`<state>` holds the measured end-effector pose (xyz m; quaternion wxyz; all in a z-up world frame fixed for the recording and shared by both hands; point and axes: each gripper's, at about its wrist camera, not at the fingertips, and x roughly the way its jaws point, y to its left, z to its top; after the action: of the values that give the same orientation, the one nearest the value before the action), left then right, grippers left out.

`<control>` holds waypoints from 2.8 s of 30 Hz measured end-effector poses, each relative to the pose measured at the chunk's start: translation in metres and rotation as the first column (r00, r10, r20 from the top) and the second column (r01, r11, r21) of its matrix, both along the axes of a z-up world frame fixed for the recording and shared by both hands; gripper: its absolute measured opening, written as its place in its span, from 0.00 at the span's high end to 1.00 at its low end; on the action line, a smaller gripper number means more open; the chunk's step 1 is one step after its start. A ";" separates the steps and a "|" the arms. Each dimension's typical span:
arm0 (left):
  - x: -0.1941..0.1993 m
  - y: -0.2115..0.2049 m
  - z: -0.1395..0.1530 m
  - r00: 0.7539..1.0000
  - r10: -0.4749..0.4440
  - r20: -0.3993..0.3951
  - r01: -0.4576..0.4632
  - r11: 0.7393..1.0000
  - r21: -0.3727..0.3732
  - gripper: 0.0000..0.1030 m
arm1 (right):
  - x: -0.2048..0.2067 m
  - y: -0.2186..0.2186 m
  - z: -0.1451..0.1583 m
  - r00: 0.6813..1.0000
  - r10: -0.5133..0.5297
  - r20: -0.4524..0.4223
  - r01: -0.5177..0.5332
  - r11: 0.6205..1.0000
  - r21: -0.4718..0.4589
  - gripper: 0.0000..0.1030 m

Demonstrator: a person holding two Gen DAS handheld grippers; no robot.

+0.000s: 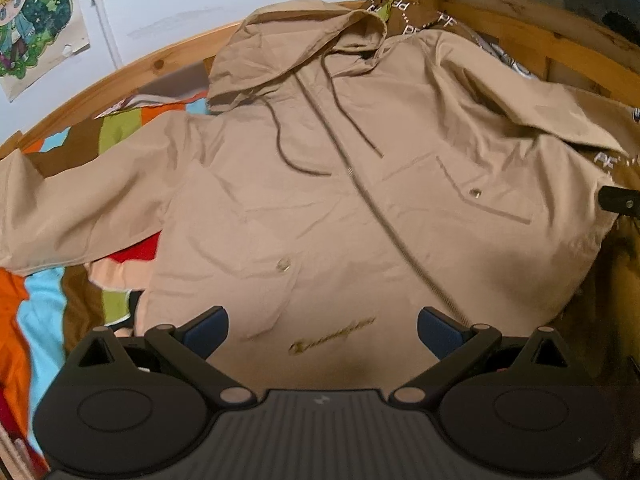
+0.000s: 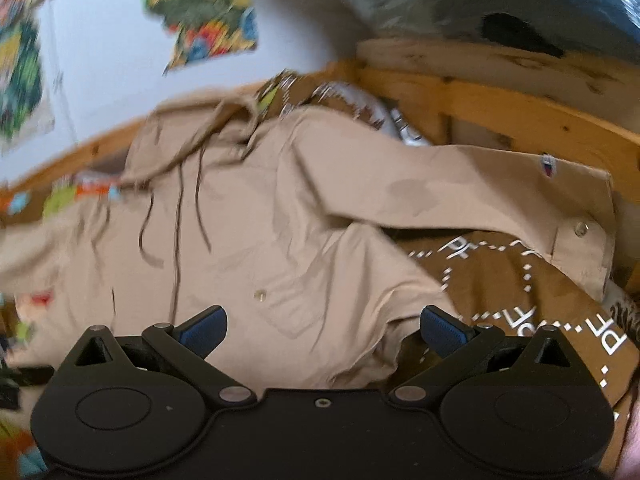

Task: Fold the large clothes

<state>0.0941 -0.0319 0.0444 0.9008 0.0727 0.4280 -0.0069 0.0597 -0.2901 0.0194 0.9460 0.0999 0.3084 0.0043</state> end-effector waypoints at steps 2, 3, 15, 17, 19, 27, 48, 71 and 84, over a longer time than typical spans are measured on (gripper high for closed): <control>0.007 -0.006 -0.001 1.000 0.002 0.002 -0.001 0.999 -0.039 0.01 | -0.001 -0.018 -0.001 0.998 -0.058 0.015 0.056 0.994 0.095 0.01; 0.011 -0.008 -0.002 1.000 0.002 0.001 -0.002 0.998 -0.061 0.01 | 0.000 -0.028 -0.001 0.996 -0.090 0.018 0.087 0.987 0.138 0.01; 0.025 -0.049 -0.021 0.995 -0.097 0.023 0.100 0.971 -0.217 0.01 | 0.010 -0.073 0.028 0.952 -0.256 0.168 0.294 0.918 -0.267 0.19; 0.024 -0.055 -0.023 0.992 -0.121 0.041 0.127 0.969 -0.214 0.01 | 0.028 -0.069 0.032 0.981 -0.153 0.117 0.190 0.875 -0.446 0.25; 0.026 -0.059 -0.026 0.990 -0.131 0.044 0.138 0.965 -0.225 0.01 | 0.045 -0.064 0.028 0.997 -0.057 0.058 0.081 0.759 -0.646 0.30; 0.027 -0.059 -0.033 0.992 -0.128 0.015 0.128 0.956 -0.264 0.01 | 0.084 -0.088 -0.023 0.986 -0.003 -0.169 -0.159 0.315 -0.936 0.52; 0.031 -0.043 -0.011 0.957 -0.218 0.191 0.277 0.882 -0.382 0.01 | 0.071 -0.071 0.091 0.950 0.292 -0.107 -0.303 0.790 -0.534 0.98; 0.097 -0.040 0.033 0.940 -0.176 0.292 0.307 0.808 -0.502 0.92 | 0.106 0.084 0.139 0.684 0.725 0.079 -0.702 0.684 -0.200 0.93; 0.068 0.093 0.064 0.903 0.133 0.409 0.093 0.868 -0.487 0.94 | 0.122 -0.005 0.049 0.888 0.439 0.138 -0.418 0.895 -0.160 0.21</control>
<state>0.1618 0.0613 0.1087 0.9607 -0.1655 0.2035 -0.0905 0.1819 -0.2948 0.0689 0.9488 -0.0311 0.2406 0.2022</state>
